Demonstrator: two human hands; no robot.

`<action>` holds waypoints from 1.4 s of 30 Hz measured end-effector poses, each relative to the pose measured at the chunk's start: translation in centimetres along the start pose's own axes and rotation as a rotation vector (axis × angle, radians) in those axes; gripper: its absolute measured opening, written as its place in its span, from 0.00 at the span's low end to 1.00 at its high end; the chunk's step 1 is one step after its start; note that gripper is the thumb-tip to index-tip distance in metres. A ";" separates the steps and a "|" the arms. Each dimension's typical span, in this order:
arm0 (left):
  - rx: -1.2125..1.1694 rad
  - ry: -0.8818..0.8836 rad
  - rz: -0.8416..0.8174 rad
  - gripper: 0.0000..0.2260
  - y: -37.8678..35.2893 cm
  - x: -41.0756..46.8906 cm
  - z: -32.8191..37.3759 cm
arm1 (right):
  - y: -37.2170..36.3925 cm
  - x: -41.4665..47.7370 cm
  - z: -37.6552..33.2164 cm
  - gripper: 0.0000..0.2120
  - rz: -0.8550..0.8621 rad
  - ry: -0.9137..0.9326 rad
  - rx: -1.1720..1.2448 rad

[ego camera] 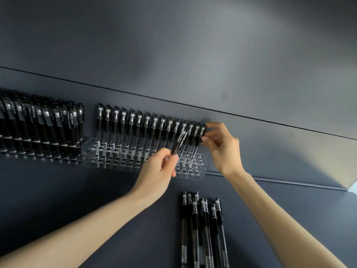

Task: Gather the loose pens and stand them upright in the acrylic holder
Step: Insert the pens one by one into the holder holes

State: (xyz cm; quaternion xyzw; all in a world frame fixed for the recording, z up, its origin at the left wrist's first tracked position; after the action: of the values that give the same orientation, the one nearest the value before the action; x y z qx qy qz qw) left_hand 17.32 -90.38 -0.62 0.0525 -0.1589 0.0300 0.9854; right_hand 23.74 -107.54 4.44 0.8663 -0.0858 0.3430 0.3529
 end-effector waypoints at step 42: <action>1.034 -0.412 -0.100 0.22 -1.1 -0.3 -1.4 | 3.3 1.1 -0.6 0.12 0.246 -0.049 0.063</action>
State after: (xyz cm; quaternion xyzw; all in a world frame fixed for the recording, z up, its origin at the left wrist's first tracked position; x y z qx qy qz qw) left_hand 17.59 -91.32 -2.16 0.5411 -0.3103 0.0462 0.7802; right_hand 22.94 -109.47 7.33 0.8680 -0.1890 0.3651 0.2785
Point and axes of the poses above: each hand's wrist, its own x-axis towards the middle knuckle, its own y-axis out of the back of the hand, z = x × y, the point moved 4 cm from there along x, towards the middle knuckle, and after that the axes turned 8 degrees about -x, right-handed, at the moved point
